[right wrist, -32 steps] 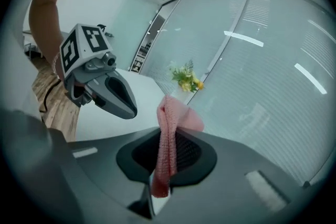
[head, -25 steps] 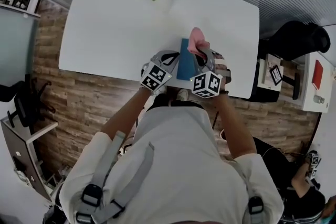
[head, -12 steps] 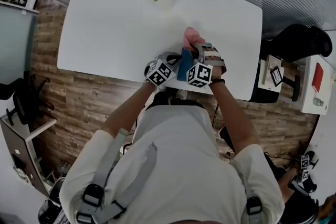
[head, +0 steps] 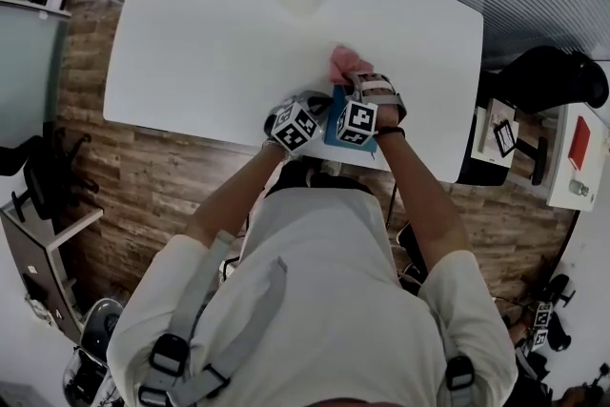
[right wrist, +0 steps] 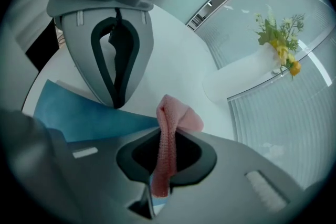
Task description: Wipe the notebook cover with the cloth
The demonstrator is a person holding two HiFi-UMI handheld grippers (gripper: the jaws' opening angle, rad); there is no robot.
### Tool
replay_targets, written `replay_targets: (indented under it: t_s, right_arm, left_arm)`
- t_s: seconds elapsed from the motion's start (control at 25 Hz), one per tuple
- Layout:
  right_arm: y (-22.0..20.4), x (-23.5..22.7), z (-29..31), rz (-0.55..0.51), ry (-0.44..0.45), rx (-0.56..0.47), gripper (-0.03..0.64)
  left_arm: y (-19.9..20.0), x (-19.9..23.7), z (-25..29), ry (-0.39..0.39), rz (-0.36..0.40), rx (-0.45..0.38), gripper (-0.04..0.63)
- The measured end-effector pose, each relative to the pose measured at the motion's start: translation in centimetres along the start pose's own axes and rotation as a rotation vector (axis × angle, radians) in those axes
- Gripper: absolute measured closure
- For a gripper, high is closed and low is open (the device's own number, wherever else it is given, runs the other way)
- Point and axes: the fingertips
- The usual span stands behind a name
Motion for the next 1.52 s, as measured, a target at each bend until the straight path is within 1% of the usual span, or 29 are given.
replay_targets:
  t_s: [0.08, 0.2, 0.28, 0.68, 0.92, 1.12, 1.52]
  right_arm:
    - [-0.2, 0.6, 0.6, -0.009, 0.015, 0.009, 0.589]
    - [-0.3, 0.8, 0.8, -0.017, 0.015, 0.01, 0.591]
    - [-0.1, 0.6, 0.7, -0.023, 0.015, 0.004, 0.594]
    - [-0.2, 1.3, 0.0, -0.031, 0.022, 0.002, 0.609]
    - [-0.5, 1.8, -0.3, -0.054, 0.013, 0.022, 0.609]
    - [-0.9, 2.3, -0.6, -0.078, 0.022, 0.038, 0.61]
    - [-0.9, 3.1, -1.6, -0.104, 0.02, 0.038, 0.611]
  left_arm:
    - [-0.2, -0.1, 0.2, 0.001, 0.01, 0.028, 0.594]
    - [-0.6, -0.2, 0.7, 0.006, 0.032, 0.085, 0.594]
    - [-0.7, -0.2, 0.7, 0.006, 0.032, 0.099, 0.594]
    - [-0.8, -0.2, 0.8, -0.006, 0.017, 0.109, 0.595]
    - [-0.8, -0.1, 0.8, -0.004, 0.017, 0.108, 0.595]
    - [-0.8, -0.1, 0.8, -0.007, 0.014, 0.109, 0.595]
    - [-0.9, -0.2, 0.9, -0.01, 0.009, 0.111, 0.595]
Point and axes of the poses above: the fingertips, and each gripper's own axes: z forward along the fingers, x to its left, y out of its top, and after that the axes turned 11 degrees about -y, right-handed
